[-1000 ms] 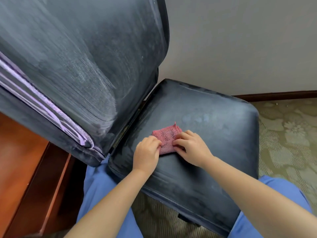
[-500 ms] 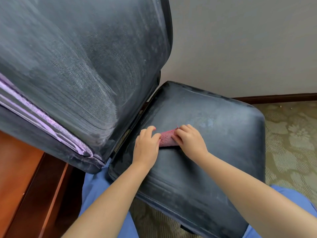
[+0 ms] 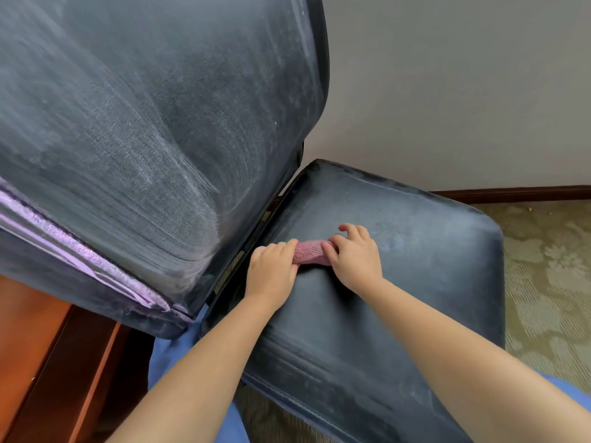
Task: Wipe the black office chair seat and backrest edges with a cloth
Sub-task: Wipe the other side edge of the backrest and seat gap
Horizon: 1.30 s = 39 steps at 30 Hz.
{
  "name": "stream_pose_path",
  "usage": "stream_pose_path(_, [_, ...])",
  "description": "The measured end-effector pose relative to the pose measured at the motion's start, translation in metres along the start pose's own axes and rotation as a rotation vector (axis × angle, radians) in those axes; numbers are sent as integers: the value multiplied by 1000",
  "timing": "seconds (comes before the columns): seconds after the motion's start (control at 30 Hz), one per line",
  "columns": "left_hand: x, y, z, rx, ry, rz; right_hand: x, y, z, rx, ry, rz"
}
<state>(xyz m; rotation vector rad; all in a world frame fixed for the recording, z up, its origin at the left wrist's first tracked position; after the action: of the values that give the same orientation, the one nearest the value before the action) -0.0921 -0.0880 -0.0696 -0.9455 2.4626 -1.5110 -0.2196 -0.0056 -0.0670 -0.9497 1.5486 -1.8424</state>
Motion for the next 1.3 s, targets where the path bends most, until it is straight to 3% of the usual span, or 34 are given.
stream_pose_path(0.1, [-2, -14, -8, -241, -92, -66, -3, -23, 19, 87, -248, -92])
stream_pose_path(0.17, [-14, -31, -19, -384, -105, -109, -16, -35, 31, 211, -379, 18])
stream_pose_path(0.23, [-33, -48, -33, -421, -63, -137, -30, -45, 37, 291, -374, 174])
stream_pose_path(0.37, [-67, -89, -50, -418, 21, -181, -52, -76, 60, 373, -377, 318])
stream_pose_path(0.47, [-81, -124, -56, -491, -21, -253, -61, -97, 80, 583, -324, 476])
stream_pose_path(0.57, [-99, -158, -67, -572, -79, -290, -77, -128, 99, 708, -349, 541])
stream_pose_path(0.7, [-117, -201, -87, -605, 9, -300, -94, -166, 115, 836, -339, 600])
stream_pose_path(0.83, [-131, -239, -92, -606, 70, -283, -95, -206, 125, 914, -300, 476])
stream_pose_path(0.93, [-142, -273, -92, -426, 118, -318, -92, -237, 138, 973, -274, 360])
stream_pose_path(1.1, [-151, -347, -99, -110, 285, -578, -73, -295, 178, 922, -272, 92])
stream_pose_path(1.3, [-139, -423, -92, -37, 259, -877, -41, -361, 230, 797, -269, -278])
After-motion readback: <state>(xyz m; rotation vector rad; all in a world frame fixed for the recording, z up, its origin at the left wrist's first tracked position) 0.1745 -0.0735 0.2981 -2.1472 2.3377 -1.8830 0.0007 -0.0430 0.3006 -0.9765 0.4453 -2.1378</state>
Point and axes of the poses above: each hand's wrist, its own x-axis towards the middle knuckle, its own y-axis out of the palm, z = x × y, the point moved 7 cm from there along x, towards the middle knuckle, and after that the axes turned 15 degrees about -x, right-handed, at the moved point
